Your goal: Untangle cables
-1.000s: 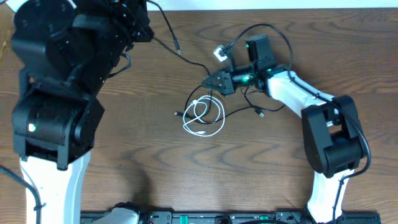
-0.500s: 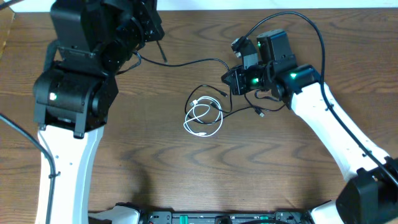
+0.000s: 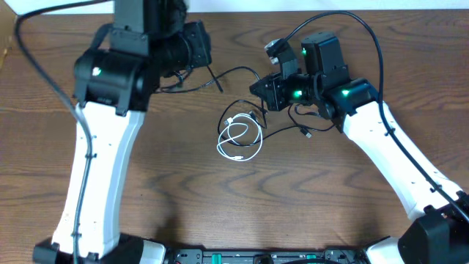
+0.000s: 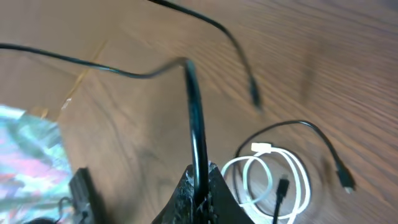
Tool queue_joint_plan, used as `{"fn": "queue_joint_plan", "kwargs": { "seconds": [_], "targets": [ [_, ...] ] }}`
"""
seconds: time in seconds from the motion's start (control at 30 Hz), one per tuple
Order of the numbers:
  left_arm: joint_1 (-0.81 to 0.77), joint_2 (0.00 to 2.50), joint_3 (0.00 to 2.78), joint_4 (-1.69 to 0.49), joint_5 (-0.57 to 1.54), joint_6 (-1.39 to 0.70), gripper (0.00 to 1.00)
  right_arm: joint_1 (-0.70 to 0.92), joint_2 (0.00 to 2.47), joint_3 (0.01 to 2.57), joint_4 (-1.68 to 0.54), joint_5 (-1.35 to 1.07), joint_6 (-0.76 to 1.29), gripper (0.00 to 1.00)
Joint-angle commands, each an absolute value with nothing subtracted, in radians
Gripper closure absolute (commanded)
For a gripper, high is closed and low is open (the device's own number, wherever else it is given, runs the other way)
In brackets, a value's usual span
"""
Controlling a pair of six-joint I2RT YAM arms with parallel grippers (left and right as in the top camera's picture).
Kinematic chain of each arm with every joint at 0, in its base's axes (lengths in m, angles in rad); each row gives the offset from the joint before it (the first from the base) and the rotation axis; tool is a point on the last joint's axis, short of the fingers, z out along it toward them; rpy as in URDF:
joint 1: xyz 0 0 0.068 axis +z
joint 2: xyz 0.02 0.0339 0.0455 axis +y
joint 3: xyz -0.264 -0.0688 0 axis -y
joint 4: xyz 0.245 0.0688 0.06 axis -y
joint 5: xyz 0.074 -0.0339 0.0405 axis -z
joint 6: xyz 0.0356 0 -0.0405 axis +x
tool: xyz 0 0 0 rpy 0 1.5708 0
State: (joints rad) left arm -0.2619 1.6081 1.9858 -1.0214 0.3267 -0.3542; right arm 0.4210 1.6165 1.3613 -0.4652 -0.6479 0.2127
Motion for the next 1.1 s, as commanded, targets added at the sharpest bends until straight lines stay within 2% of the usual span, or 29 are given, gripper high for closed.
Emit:
{"fn": "queue_joint_plan", "kwargs": {
  "seconds": [0.0, 0.13, 0.23, 0.4, 0.5, 0.53, 0.7, 0.8, 0.93, 1.07],
  "targets": [
    [-0.257, 1.681, 2.000, -1.019, 0.519, -0.323, 0.92, 0.398, 1.526, 1.373, -0.463, -0.784, 0.139, 0.99],
    [-0.257, 1.745, 2.000, -0.946, 0.760, -0.325, 0.93, 0.343, 1.469, 1.373, -0.454, -0.883, 0.140, 0.99],
    [-0.257, 1.773, 2.000, -0.871, 0.884, -0.405, 0.93, 0.305, 1.465, 1.373, -0.422, -0.990, 0.142, 0.99],
    [-0.257, 1.786, 2.000, -0.761, 0.917, -0.636, 0.93, 0.221, 1.466, 1.373, -0.335, -1.139, 0.202, 0.99],
    [-0.259, 1.786, 2.000, -0.712, 0.916, -0.795, 0.93, 0.209, 1.466, 1.373, -0.266, -1.148, 0.250, 0.99],
    [-0.262, 1.786, 2.000, -0.689, 0.916, -0.879, 0.93, 0.209, 1.466, 1.373, -0.224, -1.147, 0.276, 0.97],
    [-0.291, 1.786, 2.000, -0.612, 0.915, -1.036, 0.92, 0.211, 1.466, 1.373, -0.138, -1.133, 0.350, 0.89],
    [-0.311, 1.786, 2.000, -0.566, 0.902, -1.076, 0.92, 0.211, 1.468, 1.373, -0.137, -1.085, 0.399, 0.78],
    [-0.319, 1.786, 2.000, -0.563, 0.854, -1.075, 0.92, 0.211, 1.480, 1.373, -0.109, -1.080, 0.450, 0.74],
    [-0.319, 1.786, 2.000, -0.563, 0.818, -1.075, 0.92, 0.217, 1.488, 1.373, -0.082, -1.080, 0.475, 0.64]
  ]
}}
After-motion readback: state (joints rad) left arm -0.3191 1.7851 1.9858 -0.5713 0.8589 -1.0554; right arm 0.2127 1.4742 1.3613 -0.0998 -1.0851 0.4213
